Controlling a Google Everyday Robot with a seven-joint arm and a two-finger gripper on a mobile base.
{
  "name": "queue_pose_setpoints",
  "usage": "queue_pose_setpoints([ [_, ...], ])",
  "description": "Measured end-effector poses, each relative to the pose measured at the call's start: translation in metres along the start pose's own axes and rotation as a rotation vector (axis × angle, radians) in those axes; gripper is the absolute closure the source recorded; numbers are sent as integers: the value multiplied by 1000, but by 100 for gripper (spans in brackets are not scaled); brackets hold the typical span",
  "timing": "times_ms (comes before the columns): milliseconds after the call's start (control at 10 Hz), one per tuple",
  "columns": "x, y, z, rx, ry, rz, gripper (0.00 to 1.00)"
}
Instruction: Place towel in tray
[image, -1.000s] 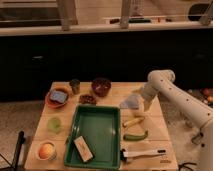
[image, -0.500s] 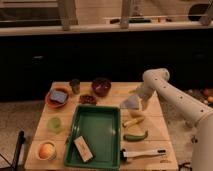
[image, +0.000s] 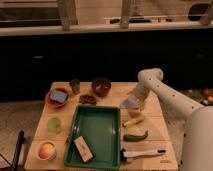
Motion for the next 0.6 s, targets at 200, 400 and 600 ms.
queue_pose_setpoints([
  [200, 0, -1, 7, -15, -2, -2, 21],
  [400, 2, 1, 15, -26, -6, 2, 38],
  [600, 3, 2, 23, -37, -19, 7, 59],
])
